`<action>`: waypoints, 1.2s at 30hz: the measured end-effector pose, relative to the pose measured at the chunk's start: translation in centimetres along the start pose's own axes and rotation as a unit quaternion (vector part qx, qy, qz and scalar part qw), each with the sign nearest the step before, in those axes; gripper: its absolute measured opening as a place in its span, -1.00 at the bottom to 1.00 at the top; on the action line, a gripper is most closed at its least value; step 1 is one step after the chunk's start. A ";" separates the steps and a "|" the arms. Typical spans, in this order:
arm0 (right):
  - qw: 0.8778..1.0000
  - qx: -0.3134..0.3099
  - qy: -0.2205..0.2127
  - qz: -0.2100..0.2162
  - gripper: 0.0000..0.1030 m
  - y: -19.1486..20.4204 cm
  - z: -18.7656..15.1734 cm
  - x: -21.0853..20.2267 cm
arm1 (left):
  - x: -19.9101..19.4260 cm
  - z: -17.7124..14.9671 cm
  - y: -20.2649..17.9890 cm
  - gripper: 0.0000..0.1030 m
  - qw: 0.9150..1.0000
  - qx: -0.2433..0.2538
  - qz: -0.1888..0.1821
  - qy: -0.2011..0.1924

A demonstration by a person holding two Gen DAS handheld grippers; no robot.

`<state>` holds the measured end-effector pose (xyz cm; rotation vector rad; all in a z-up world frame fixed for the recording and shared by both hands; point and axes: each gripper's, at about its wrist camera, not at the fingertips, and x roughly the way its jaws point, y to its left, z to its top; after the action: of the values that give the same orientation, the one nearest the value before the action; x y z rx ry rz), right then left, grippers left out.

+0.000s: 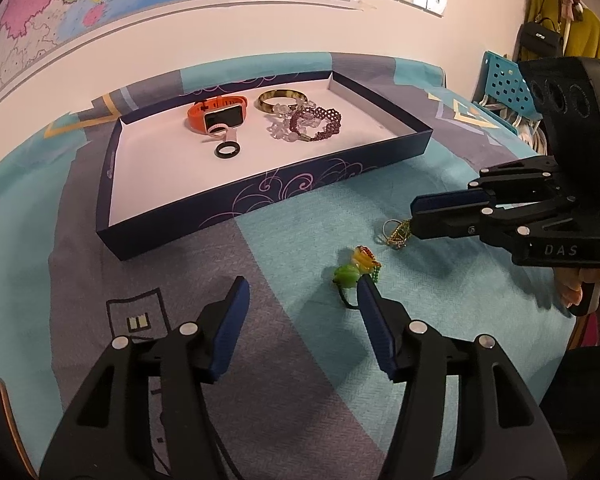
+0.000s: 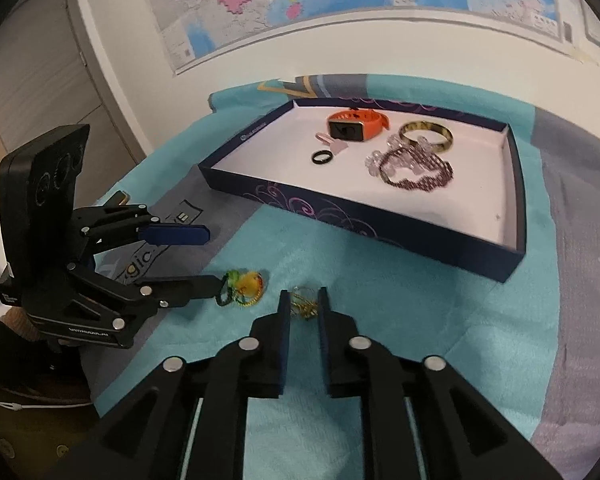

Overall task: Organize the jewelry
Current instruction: 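Grasp the green bead pendant with the left tool while the right tool grasps the gold keyring charm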

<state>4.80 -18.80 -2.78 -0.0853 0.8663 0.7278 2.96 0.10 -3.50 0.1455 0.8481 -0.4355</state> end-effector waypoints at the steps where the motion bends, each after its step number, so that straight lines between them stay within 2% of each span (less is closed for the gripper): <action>1: 1.000 -0.007 0.001 -0.002 -0.73 0.3 0.1 0.1 | 0.1 0.0 0.0 0.08 1.000 0.000 0.000 0.001; 5: 0.998 -0.048 0.020 -0.022 -0.73 1.3 0.6 1.3 | 0.1 -0.1 0.0 0.08 1.000 -0.001 0.000 0.001; 6: 0.998 -0.052 0.023 -0.026 -0.77 1.3 0.6 1.5 | 0.1 -0.1 0.0 0.08 1.000 -0.002 -0.001 0.001; 7: 0.998 -0.050 0.025 -0.024 -0.92 1.3 0.6 1.5 | 0.1 -0.1 0.1 0.08 1.000 -0.003 -0.001 0.001; 8: 0.999 -0.042 0.025 -0.019 -0.98 1.0 0.7 1.5 | 0.1 -0.1 0.2 0.09 1.000 -0.005 -0.001 0.001; 16: 0.997 0.065 0.003 0.035 -1.00 -2.1 0.1 0.7 | 0.0 -0.1 0.2 0.10 1.000 -0.006 -0.003 -0.002; 21: 0.995 0.078 -0.010 0.060 -1.00 -2.1 -0.1 -0.1 | -0.1 0.0 -0.2 0.11 1.000 -0.002 -0.007 -0.004; 26: 0.996 0.074 -0.004 0.056 -1.00 -1.8 -0.6 -0.3 | -0.2 0.1 -0.3 0.11 1.000 -0.002 -0.008 -0.006; 30: 0.995 0.087 -0.005 0.050 -0.92 -2.3 -1.1 -0.3 | -0.3 0.0 -0.4 0.11 1.000 -0.001 -0.009 -0.007; 32: 0.995 0.082 -0.009 0.047 -0.79 -2.3 -1.2 -0.5 | -0.4 -0.1 -0.6 0.11 1.000 0.002 -0.010 -0.006; 34: 0.996 0.075 -0.014 0.040 -0.39 -2.1 -1.1 -0.7 | -0.4 -0.1 -0.8 0.11 1.000 0.006 -0.012 -0.006; 36: 0.998 0.061 -0.011 0.027 -0.38 -1.7 -0.9 -0.4 | -0.3 -0.1 -1.0 0.11 1.000 0.008 -0.014 -0.005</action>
<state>5.05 -20.65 -3.43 0.0553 0.8922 0.7242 2.30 -0.63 -3.24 0.1463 0.8370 -0.4695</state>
